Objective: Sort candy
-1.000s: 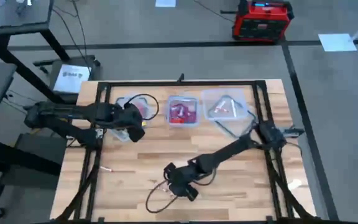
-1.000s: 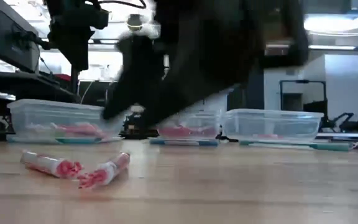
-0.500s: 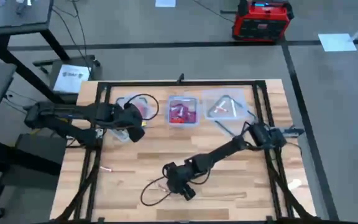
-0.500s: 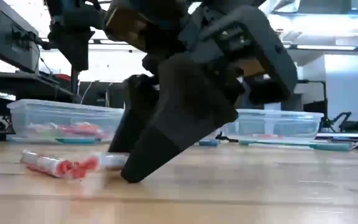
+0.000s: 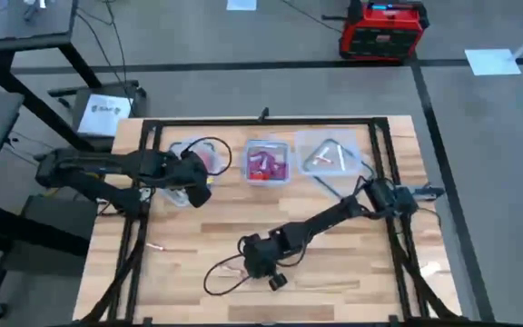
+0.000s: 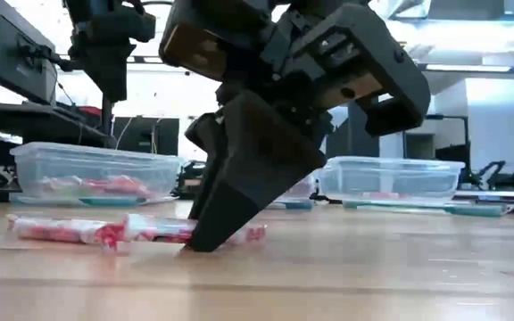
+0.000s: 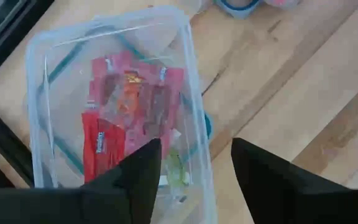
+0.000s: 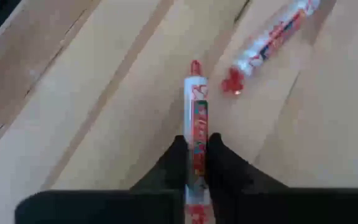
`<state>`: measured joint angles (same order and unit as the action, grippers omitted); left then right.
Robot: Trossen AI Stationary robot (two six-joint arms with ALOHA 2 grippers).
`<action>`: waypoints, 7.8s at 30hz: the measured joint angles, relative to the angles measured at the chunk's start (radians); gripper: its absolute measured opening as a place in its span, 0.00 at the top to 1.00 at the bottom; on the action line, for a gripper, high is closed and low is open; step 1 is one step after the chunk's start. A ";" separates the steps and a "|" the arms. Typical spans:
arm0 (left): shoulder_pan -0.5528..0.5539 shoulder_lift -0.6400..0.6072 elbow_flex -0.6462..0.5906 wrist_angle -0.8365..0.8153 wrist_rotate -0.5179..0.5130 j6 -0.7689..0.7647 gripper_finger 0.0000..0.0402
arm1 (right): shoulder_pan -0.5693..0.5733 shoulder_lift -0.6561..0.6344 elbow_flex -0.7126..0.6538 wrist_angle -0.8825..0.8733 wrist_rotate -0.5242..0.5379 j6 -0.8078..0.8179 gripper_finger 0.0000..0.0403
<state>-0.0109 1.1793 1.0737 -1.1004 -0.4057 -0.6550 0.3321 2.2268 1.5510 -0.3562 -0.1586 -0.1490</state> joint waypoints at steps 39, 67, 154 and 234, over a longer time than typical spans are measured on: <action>0.000 0.000 0.000 0.000 0.000 0.000 0.55 | -0.922 -0.653 -0.004 -0.804 0.004 0.184 0.78; 0.000 0.000 0.000 0.001 0.000 0.000 0.55 | 0.032 -0.045 -0.118 0.540 0.253 0.378 0.44; -0.285 0.053 0.001 -0.153 0.426 -0.071 0.55 | -0.263 -1.198 -0.705 -0.062 0.320 0.340 0.41; -0.260 0.492 0.279 0.634 0.268 0.501 0.97 | 0.058 -1.058 -0.731 0.123 0.607 0.387 0.41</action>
<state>-0.2711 1.6711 1.3522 -0.4663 -0.1375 -0.1545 0.3904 1.1687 0.8197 -0.2336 0.4489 0.2379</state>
